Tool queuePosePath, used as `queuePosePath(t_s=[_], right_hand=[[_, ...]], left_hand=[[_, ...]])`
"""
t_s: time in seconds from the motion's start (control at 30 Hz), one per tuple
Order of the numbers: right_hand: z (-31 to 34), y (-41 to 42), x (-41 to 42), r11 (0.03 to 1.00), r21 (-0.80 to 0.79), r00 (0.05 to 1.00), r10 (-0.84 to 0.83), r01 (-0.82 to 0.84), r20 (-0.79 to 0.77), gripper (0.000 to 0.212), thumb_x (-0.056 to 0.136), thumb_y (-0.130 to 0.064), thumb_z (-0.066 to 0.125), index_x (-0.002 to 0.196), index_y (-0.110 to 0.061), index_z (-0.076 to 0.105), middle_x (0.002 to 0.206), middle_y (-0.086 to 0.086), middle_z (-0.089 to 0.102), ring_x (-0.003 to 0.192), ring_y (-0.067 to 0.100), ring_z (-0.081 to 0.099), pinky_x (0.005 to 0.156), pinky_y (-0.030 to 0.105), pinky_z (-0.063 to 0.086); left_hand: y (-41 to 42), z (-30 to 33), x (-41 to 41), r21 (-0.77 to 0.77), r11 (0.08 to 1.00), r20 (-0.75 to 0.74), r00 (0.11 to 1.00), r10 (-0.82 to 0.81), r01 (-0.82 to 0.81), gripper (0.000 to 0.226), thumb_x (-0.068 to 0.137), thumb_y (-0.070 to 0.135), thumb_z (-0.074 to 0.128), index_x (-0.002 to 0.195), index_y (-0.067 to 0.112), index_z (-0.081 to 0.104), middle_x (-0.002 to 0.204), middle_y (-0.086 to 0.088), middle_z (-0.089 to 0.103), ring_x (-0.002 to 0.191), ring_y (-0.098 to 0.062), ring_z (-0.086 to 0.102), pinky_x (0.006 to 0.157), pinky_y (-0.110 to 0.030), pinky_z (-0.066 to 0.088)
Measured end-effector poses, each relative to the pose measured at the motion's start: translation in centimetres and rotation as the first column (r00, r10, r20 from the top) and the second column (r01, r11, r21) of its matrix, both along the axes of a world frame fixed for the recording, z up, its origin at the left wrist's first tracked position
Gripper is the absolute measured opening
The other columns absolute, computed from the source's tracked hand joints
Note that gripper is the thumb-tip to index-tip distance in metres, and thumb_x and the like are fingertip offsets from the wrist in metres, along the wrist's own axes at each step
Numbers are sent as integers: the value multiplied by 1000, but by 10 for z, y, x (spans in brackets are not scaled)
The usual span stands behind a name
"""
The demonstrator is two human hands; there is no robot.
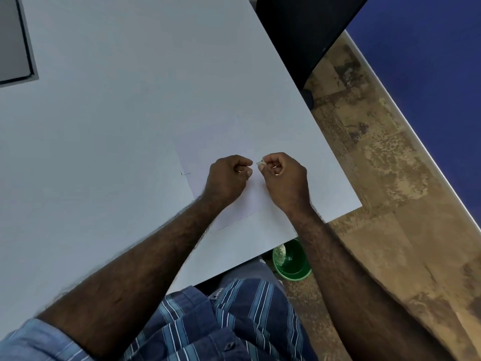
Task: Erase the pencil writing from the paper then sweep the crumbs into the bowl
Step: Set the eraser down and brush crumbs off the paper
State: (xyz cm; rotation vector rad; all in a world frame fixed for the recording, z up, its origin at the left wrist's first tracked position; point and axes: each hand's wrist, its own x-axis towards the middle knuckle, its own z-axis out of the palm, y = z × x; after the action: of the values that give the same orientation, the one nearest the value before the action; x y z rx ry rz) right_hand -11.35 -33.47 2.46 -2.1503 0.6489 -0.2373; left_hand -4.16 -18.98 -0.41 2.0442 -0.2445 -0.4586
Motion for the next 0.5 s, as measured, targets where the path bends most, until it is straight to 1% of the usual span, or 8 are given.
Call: queuePosePath(t_s=[0.07,0.13,0.2,0.27,0.3,0.37,0.43,0.5], right_hand=[[-2,3,2,999,-40,1000,27,-27,2,12,96,-21,78,107,-16,76,100,-4,75,89,13,69,82,30,60],[-3,6,5,998,-48,999,49,-49,-4,10,97,-21,77,105,-16,76,101,-3,75,90,14,69,84,34,60],[-5,11,6,996,-55,997,70,-69,11,9,98,-21,76,105,-16,77,101,-3,75,91,14,69,84,34,60],[-9,15,9,991,-94,995,98,-95,18,7,99,-20,74,104,-16,78,99,-3,74,91,15,68,84,34,59],[-11,16,10,989,-108,994,107,-104,18,8,99,-17,73,104,-16,79,98,-3,73,91,15,68,84,33,58],[-15,17,13,990,-92,994,111,-109,21,10,98,-14,73,106,-16,79,98,-3,74,91,14,68,85,32,57],[-18,20,17,994,-26,994,103,-102,26,12,98,-16,74,109,-15,80,101,-4,76,91,9,69,85,28,57],[-22,26,18,995,66,998,69,-70,13,22,100,-12,72,122,-15,77,107,-6,76,94,3,69,84,17,56]], left_hand=[[3,0,4,-16,998,4,998,-57,57,17,95,19,69,110,19,77,96,8,77,81,-5,73,87,-32,60],[5,-1,7,-47,994,-13,995,-104,103,22,100,24,64,118,17,75,107,6,76,83,-5,74,84,-34,61],[6,0,9,-167,980,-133,982,-131,108,34,103,31,61,132,14,67,121,1,73,89,-7,76,84,-35,61],[6,1,11,-246,962,-214,962,-169,114,41,103,32,60,140,14,61,125,1,72,99,-8,74,90,-33,59],[7,1,13,-241,961,-199,962,-187,136,41,102,31,62,140,15,61,123,3,73,102,-6,73,92,-30,58],[9,2,17,-172,972,-131,974,-183,160,41,98,32,68,135,16,65,109,7,76,97,-2,72,88,-25,58],[14,1,23,-123,985,-67,989,-130,121,31,96,32,71,122,16,73,94,7,78,86,-4,73,86,-32,60],[22,-3,31,-144,987,-80,993,-84,72,20,96,27,70,110,14,77,89,6,78,79,-8,74,84,-41,62]])
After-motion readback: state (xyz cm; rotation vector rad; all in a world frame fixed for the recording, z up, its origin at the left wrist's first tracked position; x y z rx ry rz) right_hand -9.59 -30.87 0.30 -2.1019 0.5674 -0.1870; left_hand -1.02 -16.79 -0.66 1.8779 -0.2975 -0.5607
